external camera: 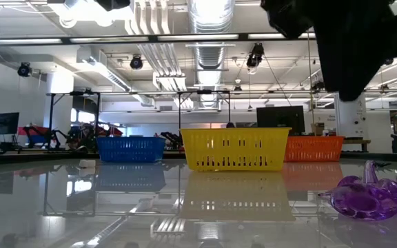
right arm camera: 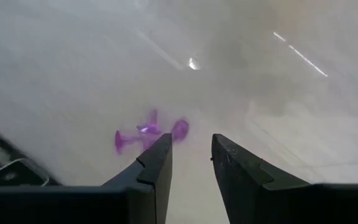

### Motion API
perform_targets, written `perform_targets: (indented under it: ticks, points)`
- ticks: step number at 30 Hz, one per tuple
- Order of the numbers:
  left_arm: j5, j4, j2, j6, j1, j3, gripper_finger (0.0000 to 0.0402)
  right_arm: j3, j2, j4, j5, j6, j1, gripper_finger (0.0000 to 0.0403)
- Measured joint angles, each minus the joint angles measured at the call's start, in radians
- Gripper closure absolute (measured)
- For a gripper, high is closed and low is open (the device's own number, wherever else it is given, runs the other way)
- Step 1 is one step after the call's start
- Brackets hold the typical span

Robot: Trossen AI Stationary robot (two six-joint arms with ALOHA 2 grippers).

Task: Sort Halloween decoration
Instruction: Put the purple witch hat toy into the blue bin

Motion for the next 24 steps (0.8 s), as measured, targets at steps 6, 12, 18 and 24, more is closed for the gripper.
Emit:
perform_targets:
  ticks: [6, 12, 18, 24]
  points:
    - [0.0, -0.005, -0.001, -0.008, -0.001, 0.0, 0.0274, 0.001, 0.044, 0.02, -0.01, -0.026, 0.005, 0.0296]
    - [0.0, -0.005, -0.001, -0.016, -0.001, 0.0, 0.0274, 0.001, 0.059, 0.04, -0.01, -0.007, 0.012, 0.031]
    - [0.0, -0.005, -0.001, -0.021, -0.002, 0.0, 0.0274, 0.0, 0.089, 0.058, -0.009, 0.018, 0.02, 0.0298]
    - [0.0, -0.004, -0.001, -0.021, -0.001, 0.0, 0.0274, 0.0, 0.109, 0.104, -0.027, 0.019, 0.024, 0.0276]
